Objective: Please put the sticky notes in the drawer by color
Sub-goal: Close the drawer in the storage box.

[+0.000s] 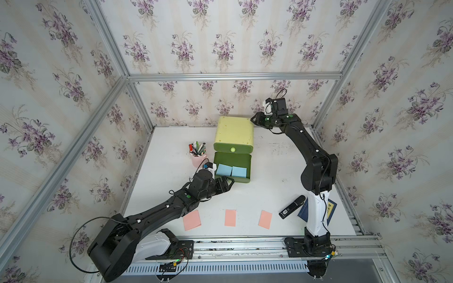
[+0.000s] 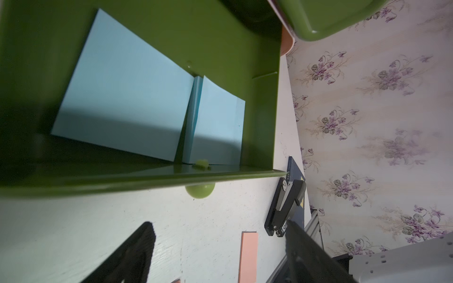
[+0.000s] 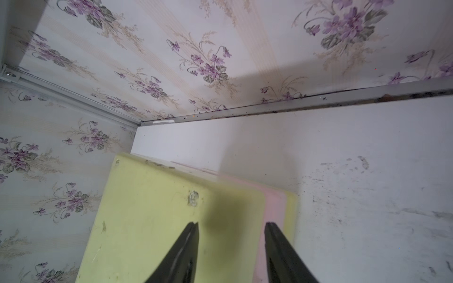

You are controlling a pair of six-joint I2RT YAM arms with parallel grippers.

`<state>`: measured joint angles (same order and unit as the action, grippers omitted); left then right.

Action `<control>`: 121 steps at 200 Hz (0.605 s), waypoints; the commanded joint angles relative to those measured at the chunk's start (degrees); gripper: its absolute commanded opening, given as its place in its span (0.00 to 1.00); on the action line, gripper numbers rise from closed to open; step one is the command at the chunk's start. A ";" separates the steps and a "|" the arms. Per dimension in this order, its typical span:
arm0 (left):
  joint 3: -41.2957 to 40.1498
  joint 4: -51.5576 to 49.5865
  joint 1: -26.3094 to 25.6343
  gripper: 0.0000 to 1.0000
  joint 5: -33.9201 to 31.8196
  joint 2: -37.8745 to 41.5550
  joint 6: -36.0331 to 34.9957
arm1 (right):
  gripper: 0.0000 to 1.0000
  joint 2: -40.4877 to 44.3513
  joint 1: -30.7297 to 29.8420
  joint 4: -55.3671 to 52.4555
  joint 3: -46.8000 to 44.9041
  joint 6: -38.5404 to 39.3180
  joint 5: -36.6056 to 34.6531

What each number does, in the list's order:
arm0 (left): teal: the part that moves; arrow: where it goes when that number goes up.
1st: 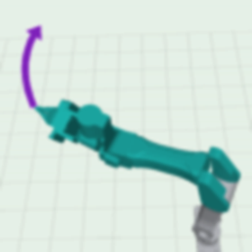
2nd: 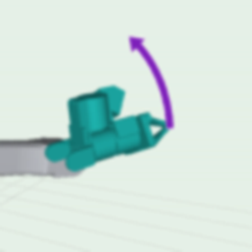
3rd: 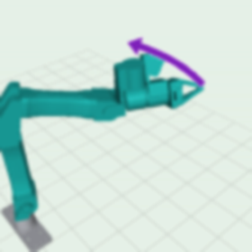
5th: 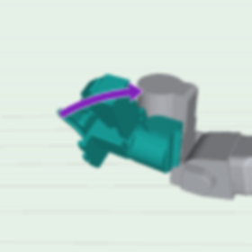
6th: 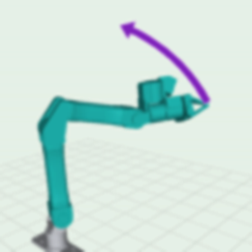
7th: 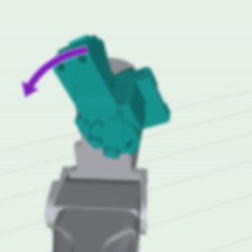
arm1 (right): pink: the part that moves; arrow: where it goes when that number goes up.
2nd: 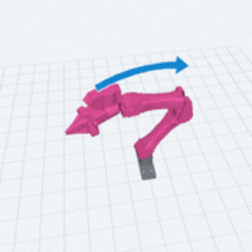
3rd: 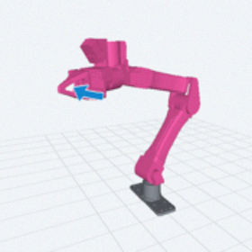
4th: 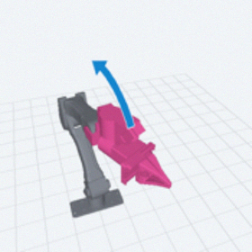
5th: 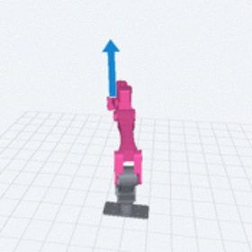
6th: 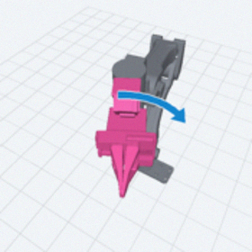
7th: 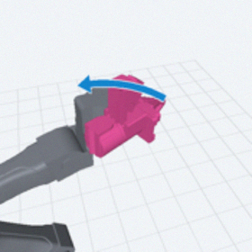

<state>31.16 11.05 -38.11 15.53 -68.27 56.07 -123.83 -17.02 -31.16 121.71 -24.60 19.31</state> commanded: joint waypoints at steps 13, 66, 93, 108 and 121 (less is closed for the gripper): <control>0.32 1.23 -0.05 0.82 0.94 -1.57 0.05 | 0.47 0.44 -0.46 2.48 -1.93 0.26 4.18; 1.50 1.15 -0.04 0.83 -1.32 -3.53 -1.69 | 0.50 0.52 -0.64 3.22 -5.88 0.71 4.47; 4.80 -0.66 0.05 0.83 -3.15 -4.74 -4.39 | 0.50 1.40 -0.83 3.77 -9.15 1.31 4.14; 7.17 -1.61 0.22 0.83 -3.60 -6.18 -5.77 | 0.49 1.70 -0.83 3.54 -10.46 1.57 4.16; 9.34 -2.83 0.64 0.84 -2.63 -7.69 -6.75 | 0.50 1.92 -0.83 2.91 -10.97 2.00 4.07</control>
<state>37.58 10.15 -37.91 13.74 -73.97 52.90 -121.56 -17.43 -20.27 112.25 -24.60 23.42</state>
